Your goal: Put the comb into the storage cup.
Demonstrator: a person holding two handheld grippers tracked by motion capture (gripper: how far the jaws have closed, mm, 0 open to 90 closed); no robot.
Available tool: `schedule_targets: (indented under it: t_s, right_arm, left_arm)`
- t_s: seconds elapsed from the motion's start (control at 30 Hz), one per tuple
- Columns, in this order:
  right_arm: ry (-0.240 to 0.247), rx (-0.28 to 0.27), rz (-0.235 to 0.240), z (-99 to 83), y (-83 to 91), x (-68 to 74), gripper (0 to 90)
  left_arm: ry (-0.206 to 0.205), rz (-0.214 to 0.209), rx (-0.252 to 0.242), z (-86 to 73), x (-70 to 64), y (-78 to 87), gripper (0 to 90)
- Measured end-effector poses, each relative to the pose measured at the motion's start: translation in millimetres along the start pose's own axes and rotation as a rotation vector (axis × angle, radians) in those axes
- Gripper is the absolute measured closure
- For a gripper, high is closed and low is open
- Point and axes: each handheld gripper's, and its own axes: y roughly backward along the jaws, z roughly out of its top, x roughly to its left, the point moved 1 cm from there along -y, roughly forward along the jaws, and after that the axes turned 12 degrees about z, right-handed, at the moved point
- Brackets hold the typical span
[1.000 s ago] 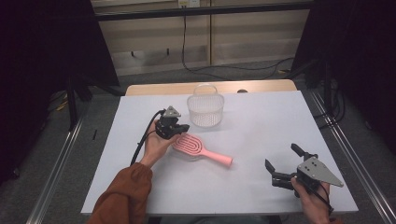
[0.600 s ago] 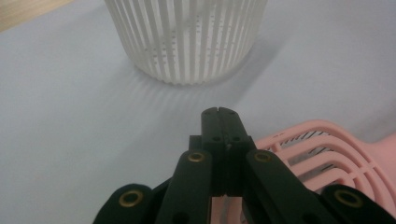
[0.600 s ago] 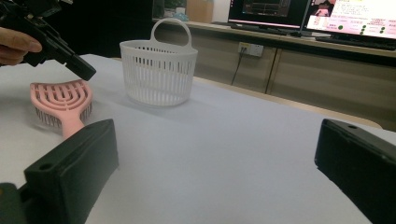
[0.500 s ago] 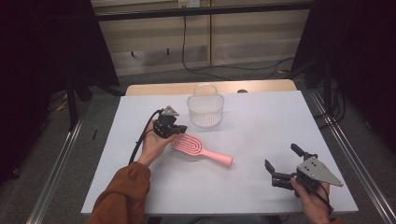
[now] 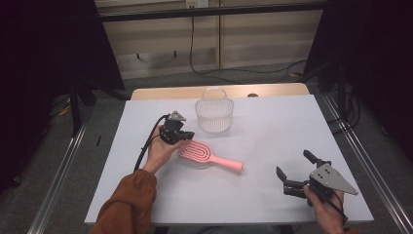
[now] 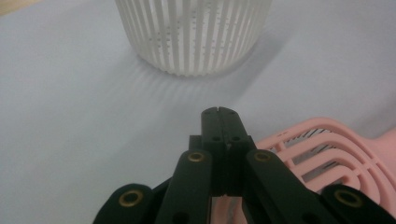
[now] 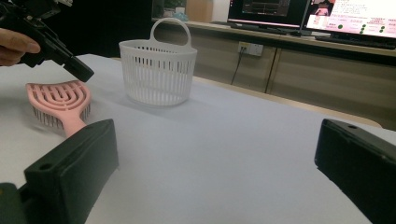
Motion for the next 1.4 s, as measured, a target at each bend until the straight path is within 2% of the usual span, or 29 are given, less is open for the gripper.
schedule_targets:
  t_s: [0.17,0.23,0.73,0.8,1.13,1.4]
  right_arm:
    - [0.001,0.001,0.003,0.1,-0.3,0.0,0.0]
    - [0.001,0.002,0.002,0.1,-0.2,0.2,0.0]
    - [-0.001,-0.001,0.0,0.2,0.2,0.3,0.0]
    - [-0.002,-0.001,0.001,0.2,0.1,0.3,0.0]
    - [-0.001,-0.001,-0.002,0.2,0.5,0.1,0.0]
    - [-0.001,-0.002,-0.002,0.4,0.5,0.3,0.0]
  left_arm:
    - [-0.012,0.014,0.026,-2.5,4.3,-1.7,90.0]
    - [-0.014,-0.001,0.03,-3.1,5.3,-1.6,90.0]
    - [-0.042,-0.027,0.057,-5.1,1.6,-1.5,90.0]
    - [-0.046,-0.018,0.058,-5.4,1.0,-0.6,90.0]
    - [-0.054,-0.031,0.068,-7.1,0.8,3.8,90.0]
    - [-0.055,-0.025,0.069,-10.5,0.3,7.9,90.0]
